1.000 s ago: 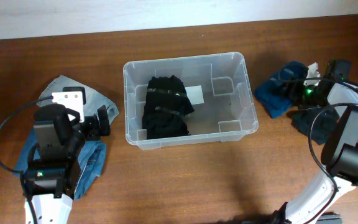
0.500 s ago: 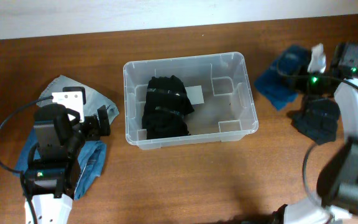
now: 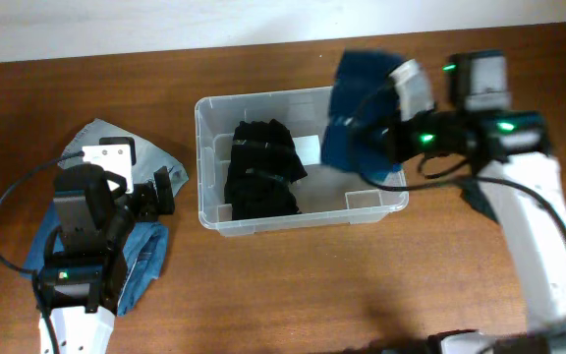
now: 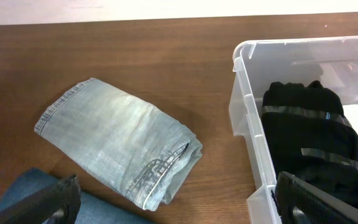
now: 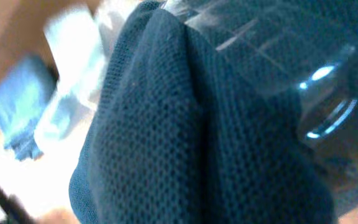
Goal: Pack container
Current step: 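Lift the teal shirt into the right half of the bin and release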
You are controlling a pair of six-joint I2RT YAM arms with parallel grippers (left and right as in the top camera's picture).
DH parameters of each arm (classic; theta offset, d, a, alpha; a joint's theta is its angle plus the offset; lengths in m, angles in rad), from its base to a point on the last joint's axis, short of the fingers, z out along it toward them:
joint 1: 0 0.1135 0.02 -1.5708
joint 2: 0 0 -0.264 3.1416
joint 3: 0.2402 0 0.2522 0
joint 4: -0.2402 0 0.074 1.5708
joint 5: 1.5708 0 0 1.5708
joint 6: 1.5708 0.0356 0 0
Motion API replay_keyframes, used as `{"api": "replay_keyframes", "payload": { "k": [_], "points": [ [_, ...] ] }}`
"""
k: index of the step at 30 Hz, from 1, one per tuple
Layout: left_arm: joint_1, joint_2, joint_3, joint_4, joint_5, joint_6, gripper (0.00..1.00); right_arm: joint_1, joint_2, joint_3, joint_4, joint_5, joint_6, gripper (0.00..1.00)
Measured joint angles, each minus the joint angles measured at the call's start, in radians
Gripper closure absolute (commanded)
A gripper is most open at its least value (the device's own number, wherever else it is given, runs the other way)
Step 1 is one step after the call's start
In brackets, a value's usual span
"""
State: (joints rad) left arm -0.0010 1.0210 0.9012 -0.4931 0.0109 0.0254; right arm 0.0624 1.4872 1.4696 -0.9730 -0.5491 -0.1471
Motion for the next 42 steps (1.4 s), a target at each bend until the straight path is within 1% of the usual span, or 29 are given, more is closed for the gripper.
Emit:
{"api": "replay_keyframes", "payload": {
  "k": [4,8,9,10,11,12,16,20,24,25,27,29,30,31,32,36,40,42],
  "points": [
    [0.000,0.000,0.000,0.000,0.000,0.000,0.01,0.051,0.097,-0.061,0.000,0.036,-0.036,0.96],
    [0.000,0.000,0.000,0.000,0.000,0.000,0.01,0.068,0.216,-0.071,0.005,0.070,-0.083,0.96],
    [0.000,0.000,0.000,0.000,0.000,0.000,0.00,0.069,0.245,-0.071,0.008,0.078,-0.092,0.87],
    [0.000,0.000,0.000,0.000,0.000,0.000,0.01,0.069,0.268,-0.071,0.010,0.086,-0.097,0.66],
    [0.000,0.000,0.000,0.000,0.000,0.000,0.01,0.069,0.293,-0.071,0.010,0.094,-0.101,0.21],
    [0.000,0.000,0.000,-0.001,0.000,0.000,0.01,0.069,0.313,-0.071,0.012,0.101,-0.103,0.02],
    [0.000,0.000,0.000,0.000,0.000,0.000,0.01,0.070,0.347,-0.069,0.016,0.114,-0.110,0.02],
    [0.000,0.000,0.000,-0.001,0.000,0.000,0.01,0.077,0.334,0.008,-0.057,0.161,-0.081,0.02],
    [0.000,0.000,0.000,0.000,0.000,0.000,0.01,0.076,0.249,0.126,-0.075,0.194,-0.066,0.02],
    [0.000,0.000,0.000,0.000,0.000,0.000,0.01,0.076,0.220,0.150,-0.073,0.197,-0.067,0.00],
    [0.000,0.000,0.000,0.000,0.000,0.000,0.01,0.079,0.179,0.177,-0.071,0.203,-0.071,0.26],
    [0.000,0.000,0.000,0.000,0.000,0.000,0.01,0.093,0.147,0.187,-0.070,0.209,-0.084,0.64],
    [0.000,0.000,0.000,0.000,0.000,0.000,0.01,0.103,0.145,0.186,-0.072,0.212,-0.089,0.72],
    [0.000,0.000,0.000,0.000,0.000,0.000,0.01,0.114,0.148,0.179,-0.071,0.217,-0.092,0.76],
    [0.000,0.000,0.000,0.000,0.000,0.000,0.01,0.127,0.157,0.167,-0.071,0.227,-0.094,0.76],
    [0.000,0.000,0.000,0.000,0.000,0.000,0.01,0.167,0.233,0.068,-0.052,0.275,-0.096,0.76],
    [0.000,0.000,0.000,0.000,0.000,0.000,0.00,0.174,0.355,-0.066,0.029,0.325,-0.081,0.77],
    [0.000,0.000,0.000,0.000,0.000,0.000,0.01,0.174,0.406,-0.092,0.060,0.354,-0.068,0.82]
  ]
}}
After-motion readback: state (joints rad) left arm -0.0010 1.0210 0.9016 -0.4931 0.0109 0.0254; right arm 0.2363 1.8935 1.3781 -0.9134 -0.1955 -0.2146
